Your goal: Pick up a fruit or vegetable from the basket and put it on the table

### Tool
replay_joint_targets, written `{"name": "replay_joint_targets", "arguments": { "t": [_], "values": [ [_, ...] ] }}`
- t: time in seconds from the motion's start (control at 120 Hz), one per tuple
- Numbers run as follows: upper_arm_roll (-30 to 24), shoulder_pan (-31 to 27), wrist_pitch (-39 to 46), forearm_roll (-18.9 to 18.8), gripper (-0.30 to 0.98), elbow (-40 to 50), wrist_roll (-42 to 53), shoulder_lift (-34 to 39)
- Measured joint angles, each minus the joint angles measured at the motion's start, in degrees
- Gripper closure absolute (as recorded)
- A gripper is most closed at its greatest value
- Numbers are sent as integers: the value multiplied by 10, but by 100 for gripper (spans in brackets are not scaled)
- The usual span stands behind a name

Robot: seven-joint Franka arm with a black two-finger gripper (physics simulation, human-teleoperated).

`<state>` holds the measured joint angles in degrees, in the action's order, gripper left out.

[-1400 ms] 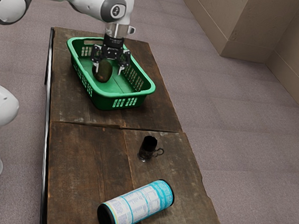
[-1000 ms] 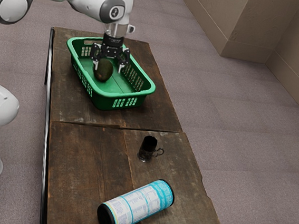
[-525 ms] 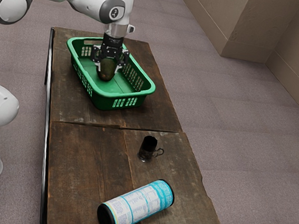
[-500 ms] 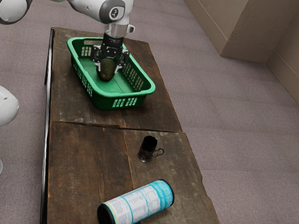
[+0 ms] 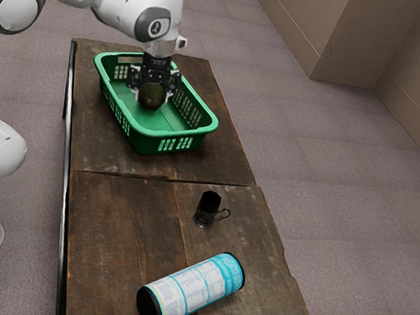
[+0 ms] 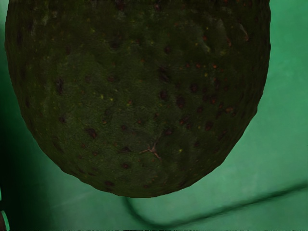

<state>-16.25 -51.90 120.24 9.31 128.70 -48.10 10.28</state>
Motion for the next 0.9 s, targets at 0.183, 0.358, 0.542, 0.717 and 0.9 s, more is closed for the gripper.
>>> {"name": "replay_joint_targets", "arguments": {
  "t": [0.183,0.358,0.542,0.717,0.9],
  "values": [
    [1,0,40,-6,6,20,4,0],
    [1,-2,101,-10,6,40,17,-2],
    [10,-3,131,-11,9,63,28,2],
    [22,-3,109,-17,35,49,38,14],
    [30,-2,1,-31,61,-7,36,19]
  ]
}}
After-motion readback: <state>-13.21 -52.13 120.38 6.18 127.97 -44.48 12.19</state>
